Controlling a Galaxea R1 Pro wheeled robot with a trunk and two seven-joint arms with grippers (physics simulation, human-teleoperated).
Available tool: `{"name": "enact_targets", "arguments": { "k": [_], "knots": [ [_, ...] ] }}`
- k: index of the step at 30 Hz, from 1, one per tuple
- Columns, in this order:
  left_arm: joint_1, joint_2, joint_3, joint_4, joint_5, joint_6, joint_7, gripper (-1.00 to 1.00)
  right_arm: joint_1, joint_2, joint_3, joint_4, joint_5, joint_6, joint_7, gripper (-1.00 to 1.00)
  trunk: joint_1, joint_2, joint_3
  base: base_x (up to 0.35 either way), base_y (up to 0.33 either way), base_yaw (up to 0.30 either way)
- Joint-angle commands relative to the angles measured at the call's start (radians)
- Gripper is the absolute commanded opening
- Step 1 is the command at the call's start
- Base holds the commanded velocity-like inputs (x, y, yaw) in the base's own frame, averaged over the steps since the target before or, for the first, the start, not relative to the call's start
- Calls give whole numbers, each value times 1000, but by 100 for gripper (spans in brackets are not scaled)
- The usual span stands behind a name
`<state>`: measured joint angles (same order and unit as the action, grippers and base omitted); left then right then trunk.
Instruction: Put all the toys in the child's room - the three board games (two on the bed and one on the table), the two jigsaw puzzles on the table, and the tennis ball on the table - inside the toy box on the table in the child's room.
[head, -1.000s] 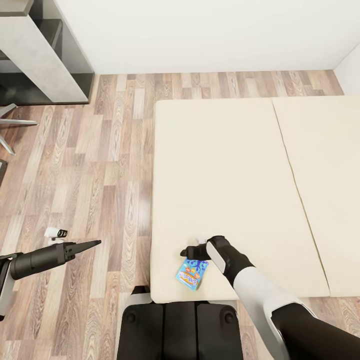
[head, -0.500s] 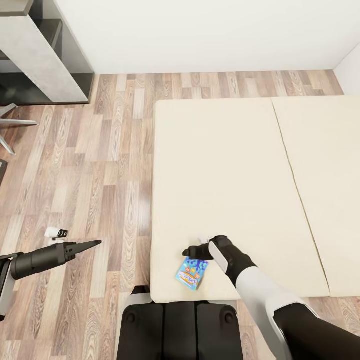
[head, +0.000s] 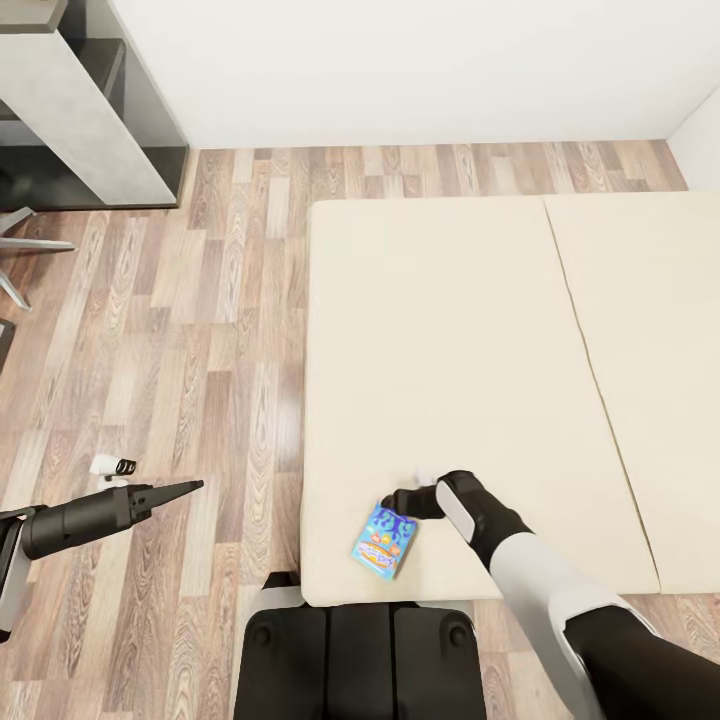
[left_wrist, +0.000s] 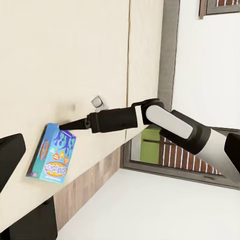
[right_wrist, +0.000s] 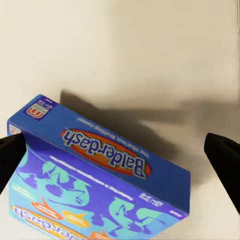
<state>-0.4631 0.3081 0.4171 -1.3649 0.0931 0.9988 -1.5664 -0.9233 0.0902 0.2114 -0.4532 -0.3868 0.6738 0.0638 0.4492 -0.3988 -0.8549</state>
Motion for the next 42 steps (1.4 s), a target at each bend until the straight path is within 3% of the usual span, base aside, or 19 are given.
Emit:
{"name": "enact_targets", "arguments": {
  "k": [1,42],
  "knots": [
    [0,0,0,0,-1,11,-4,100,0,-2,2,-1,44,1,1,100,1,-1,-1,0,0,0],
    [0,-4,-3,0,-1,9,-4,100,27,10,6,10,39,13,-4,100,1,-1,-1,0,0,0]
  ]
}}
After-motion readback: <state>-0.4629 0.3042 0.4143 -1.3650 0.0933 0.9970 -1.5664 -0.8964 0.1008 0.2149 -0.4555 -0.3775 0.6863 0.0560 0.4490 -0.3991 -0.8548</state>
